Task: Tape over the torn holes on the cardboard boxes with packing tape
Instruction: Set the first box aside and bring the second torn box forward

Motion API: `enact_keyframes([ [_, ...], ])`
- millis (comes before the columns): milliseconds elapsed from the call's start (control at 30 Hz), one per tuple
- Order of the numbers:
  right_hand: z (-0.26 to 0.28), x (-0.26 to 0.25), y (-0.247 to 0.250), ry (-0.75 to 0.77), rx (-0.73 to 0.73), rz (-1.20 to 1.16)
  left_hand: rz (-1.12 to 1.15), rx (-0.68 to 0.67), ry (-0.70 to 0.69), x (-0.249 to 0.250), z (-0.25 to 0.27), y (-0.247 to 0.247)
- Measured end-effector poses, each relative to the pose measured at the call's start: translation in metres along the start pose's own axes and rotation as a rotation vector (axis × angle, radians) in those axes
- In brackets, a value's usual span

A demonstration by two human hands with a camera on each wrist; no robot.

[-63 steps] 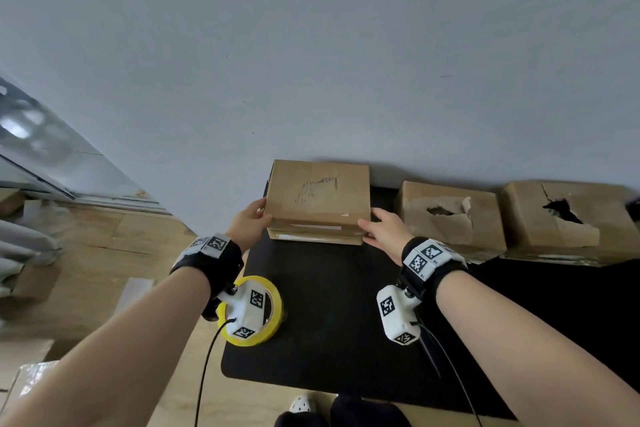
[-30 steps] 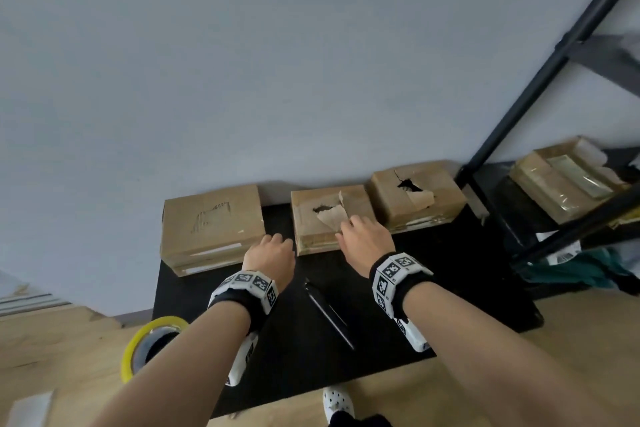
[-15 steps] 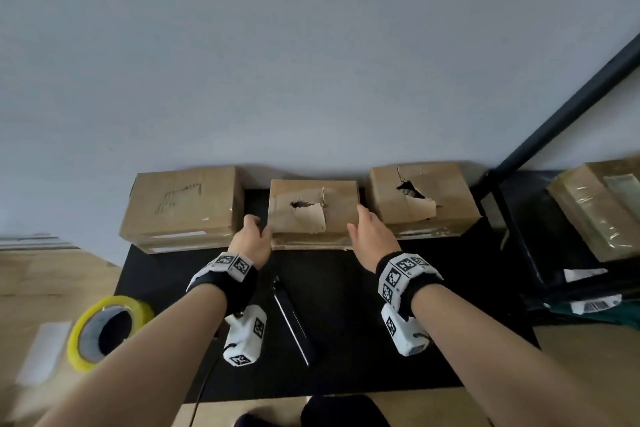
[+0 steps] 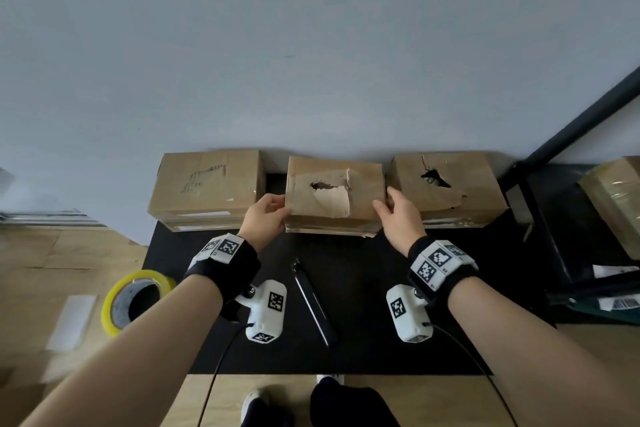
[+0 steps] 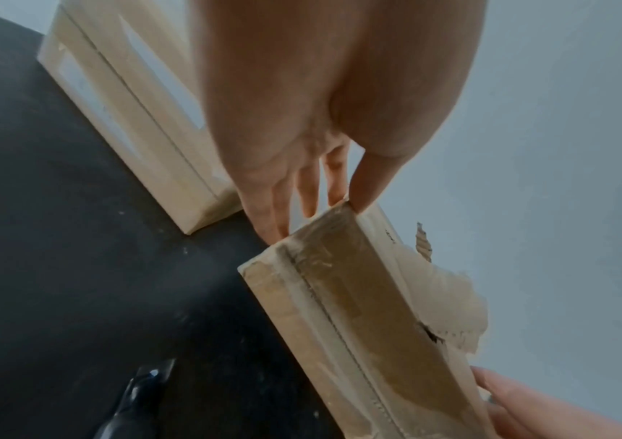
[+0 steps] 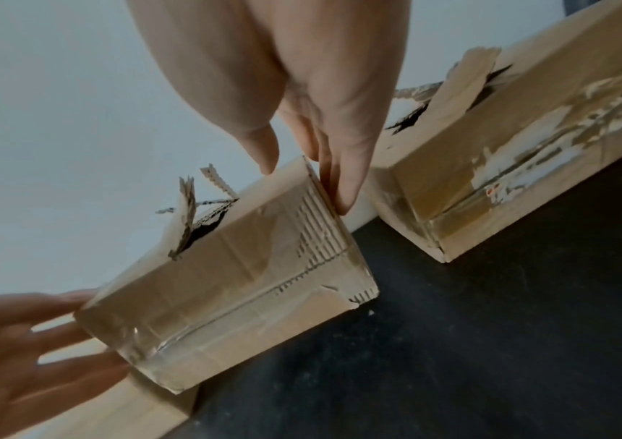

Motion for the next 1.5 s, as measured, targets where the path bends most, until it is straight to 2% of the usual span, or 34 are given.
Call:
enact_keyframes([
  [133,0.023,-0.015,0.008,0.042,0.054,-0.090,0.048,-0.040,-0.096,0.028,0.028,0.021],
  [300,0.072,-0.043,-0.008,0.079,0.056,-0.209,0.037,-0.086,-0.130,0.040,0.074,0.074],
  [467,0.112,-0.063,-0.058,0.085,-0.010,-0.200,-0.040,-0.126,-0.123,0.021,0.101,0.129],
  [633,0.130,-0.067,-0.107,0.022,-0.086,-0.173,-0.049,-0.121,-0.018,-0.021,0.104,0.167],
  [800,0.131,-0.067,-0.138,-0.037,-0.149,-0.085,-0.061,-0.093,0.057,-0.050,0.097,0.179],
  [1200,0.112,-0.061,-0.165,-0.024,-0.224,0.024,-0.273,-0.029,0.047,-0.064,0.071,0.177],
  [1300,0.113,-0.056,-0.167,-0.033,-0.199,0.071,-0.326,-0.018,0.044,-0.069,0.070,0.177],
  [1367,0.117,-0.061,-0.162,0.023,-0.134,0.110,-0.417,-0.005,-0.027,-0.064,0.073,0.176],
  [1467,0.130,-0.086,-0.157,0.288,0.009,0.290,-0.682,0.028,-0.265,-0.044,0.082,0.168],
  [1500,0.134,-0.093,-0.159,0.379,0.017,0.312,-0.739,0.007,-0.341,-0.039,0.086,0.162],
])
Point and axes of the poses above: each hand's wrist, its own z-axis away from the middle knuckle, its own y-axis out of the back of the hand, x = y × z, the point moved 8 cm from there along -z, towards the middle knuckle, and after that the axes turned 2 degrees about z, right-handed, at the moved point
